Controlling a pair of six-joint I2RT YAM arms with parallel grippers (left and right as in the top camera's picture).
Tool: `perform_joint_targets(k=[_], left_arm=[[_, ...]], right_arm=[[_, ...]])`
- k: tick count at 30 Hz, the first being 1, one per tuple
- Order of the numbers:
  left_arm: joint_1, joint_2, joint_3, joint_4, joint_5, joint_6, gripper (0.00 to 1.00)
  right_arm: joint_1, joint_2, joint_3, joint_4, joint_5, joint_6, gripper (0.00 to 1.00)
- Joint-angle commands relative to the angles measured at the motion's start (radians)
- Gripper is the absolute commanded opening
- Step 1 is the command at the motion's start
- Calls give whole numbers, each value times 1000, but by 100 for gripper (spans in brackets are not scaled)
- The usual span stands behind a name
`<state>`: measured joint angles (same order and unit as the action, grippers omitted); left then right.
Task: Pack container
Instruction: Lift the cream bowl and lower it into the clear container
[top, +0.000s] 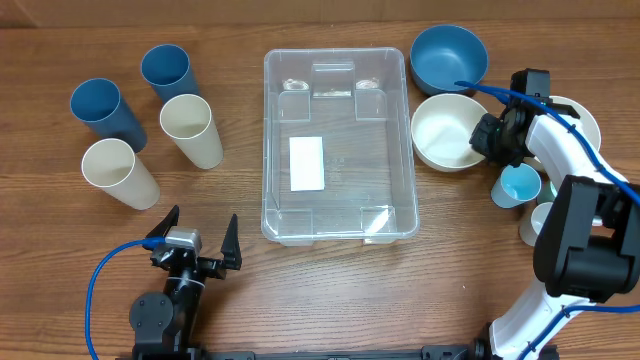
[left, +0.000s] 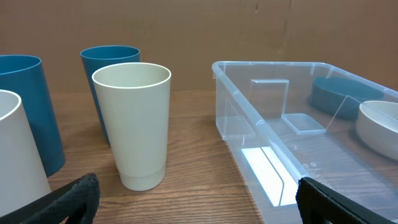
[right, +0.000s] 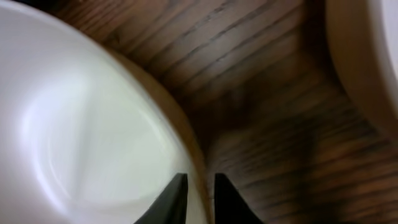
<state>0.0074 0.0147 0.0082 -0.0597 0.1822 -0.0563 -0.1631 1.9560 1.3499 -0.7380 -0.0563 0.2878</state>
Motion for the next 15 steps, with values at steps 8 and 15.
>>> perform_joint_targets(k=[8, 15], left_arm=[[5, -10, -3, 0, -6, -10, 100], [5, -10, -3, 0, -6, -10, 100]], right_arm=[[1, -110, 154, -131, 29, 21, 4], [40, -338, 308, -313, 24, 36, 4]])
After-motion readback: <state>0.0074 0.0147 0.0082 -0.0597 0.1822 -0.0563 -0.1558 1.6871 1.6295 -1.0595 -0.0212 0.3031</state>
